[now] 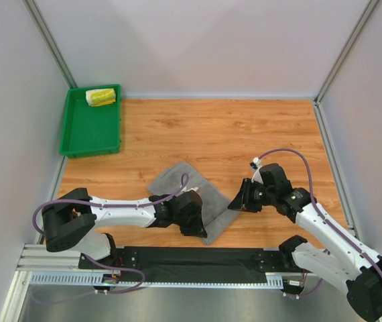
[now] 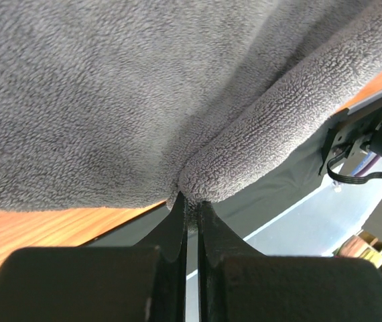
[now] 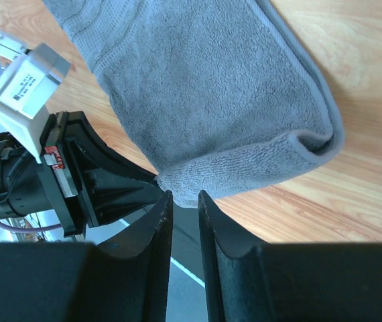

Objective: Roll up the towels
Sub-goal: Roll the towel

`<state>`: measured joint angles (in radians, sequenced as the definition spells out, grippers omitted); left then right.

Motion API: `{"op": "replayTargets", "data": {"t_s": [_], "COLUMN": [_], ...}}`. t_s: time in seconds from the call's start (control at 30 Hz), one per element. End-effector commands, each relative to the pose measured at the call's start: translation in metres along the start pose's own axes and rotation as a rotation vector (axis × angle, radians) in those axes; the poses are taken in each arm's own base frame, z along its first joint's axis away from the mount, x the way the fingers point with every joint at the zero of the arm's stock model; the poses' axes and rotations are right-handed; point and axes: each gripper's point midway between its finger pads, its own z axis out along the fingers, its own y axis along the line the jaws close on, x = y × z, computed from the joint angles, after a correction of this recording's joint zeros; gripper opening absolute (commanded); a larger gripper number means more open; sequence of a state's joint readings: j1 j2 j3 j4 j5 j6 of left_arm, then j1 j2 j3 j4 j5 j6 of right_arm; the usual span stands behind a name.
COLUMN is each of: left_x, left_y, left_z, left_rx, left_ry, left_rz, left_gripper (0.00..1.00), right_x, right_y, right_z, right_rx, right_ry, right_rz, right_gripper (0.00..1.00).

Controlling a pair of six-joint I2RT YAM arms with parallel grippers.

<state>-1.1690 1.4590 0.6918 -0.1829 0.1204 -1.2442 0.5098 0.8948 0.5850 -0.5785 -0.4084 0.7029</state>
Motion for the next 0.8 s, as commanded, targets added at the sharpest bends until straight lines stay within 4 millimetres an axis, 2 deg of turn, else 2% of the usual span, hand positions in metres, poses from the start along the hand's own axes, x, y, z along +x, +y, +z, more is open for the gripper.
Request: {"op": "replayTargets", "data": {"t_s": [0.0, 0.1, 0.27, 0.47, 0.77], "left_x": [-0.001, -0.001, 0.0, 0.002, 0.008], "left_y": [0.02, 0.025, 0.031, 0.044, 0.052], "left_z": [-0.004, -0.004, -0.002, 0.001, 0.006], "left_rx": [-0.062, -0.069, -0.083, -0.114, -0.128], "left_ry": [-0.018, -0.024, -0.029, -0.022, 0.003], "left_rz": [-0.051, -0.063, -0.079, -0.091, -0.1], "left_gripper": [0.0, 0.0, 0.0, 0.0, 0.0], "right_x": [-0.01, -0.01, -0.005, -0.005, -0.002], "right_y": [0.015, 0.012, -0.007, -0.015, -0.041], "right_z": [0.004, 0.012, 0.028, 0.046, 0.07], "right_rx": [-0.074, -0.076, -0.036, -0.044, 0.03], "right_ry": [-0.036, -0.027, -0.027, -0.032, -0.013], "right_rz": [-0.027, -0.026, 0.008, 0.018, 0.034], "right_gripper": [0.22, 0.19, 0.16, 0.15, 0.13]}}
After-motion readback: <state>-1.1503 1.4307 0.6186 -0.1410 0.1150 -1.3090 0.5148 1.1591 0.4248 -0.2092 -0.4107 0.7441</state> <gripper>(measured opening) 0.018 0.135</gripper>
